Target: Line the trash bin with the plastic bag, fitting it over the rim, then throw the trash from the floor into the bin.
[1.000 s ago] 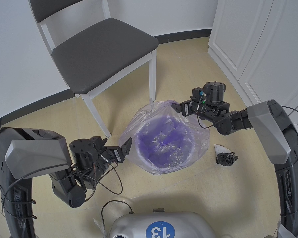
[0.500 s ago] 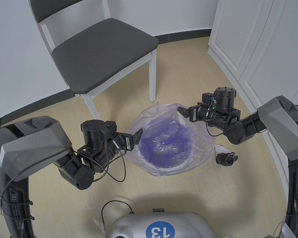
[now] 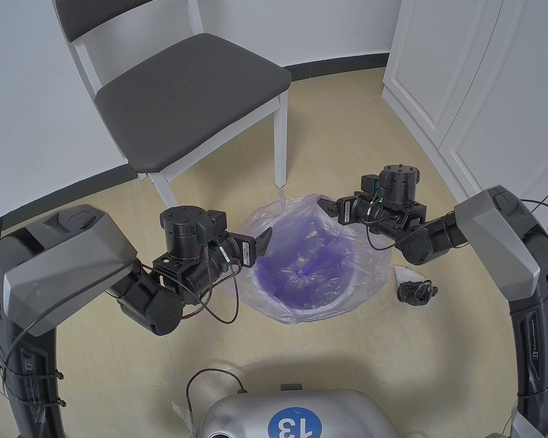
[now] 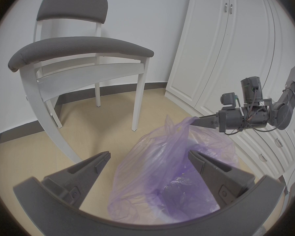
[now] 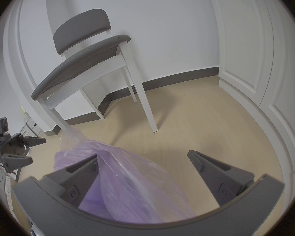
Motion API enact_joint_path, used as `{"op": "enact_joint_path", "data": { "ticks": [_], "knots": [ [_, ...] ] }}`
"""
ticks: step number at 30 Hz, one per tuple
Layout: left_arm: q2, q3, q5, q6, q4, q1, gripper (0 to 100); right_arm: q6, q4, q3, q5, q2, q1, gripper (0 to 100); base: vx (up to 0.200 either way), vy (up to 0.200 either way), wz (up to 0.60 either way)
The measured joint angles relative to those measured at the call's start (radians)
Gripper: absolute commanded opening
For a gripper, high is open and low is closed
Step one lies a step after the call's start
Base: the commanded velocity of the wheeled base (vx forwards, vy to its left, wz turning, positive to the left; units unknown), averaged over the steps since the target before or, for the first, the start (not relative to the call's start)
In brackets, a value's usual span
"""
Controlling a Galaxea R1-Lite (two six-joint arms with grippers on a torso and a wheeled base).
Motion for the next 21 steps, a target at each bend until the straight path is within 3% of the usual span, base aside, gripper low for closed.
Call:
{"op": "enact_joint_path", "data": {
  "ticks": [13, 21],
  "knots": [
    [0.026, -0.007, 0.001, 0.039, 0.033, -0.035, 100, -0.029, -0.025, 0.295, 0.104, -0.097, 0.005, 100, 0.000, 0.000, 0.00],
    [0.072, -0.054, 0.007, 0.119, 0.080, -0.030, 100, -0.024, -0.090, 0.324, 0.099, -0.129, -0.008, 100, 0.000, 0.000, 0.00]
  ]
}}
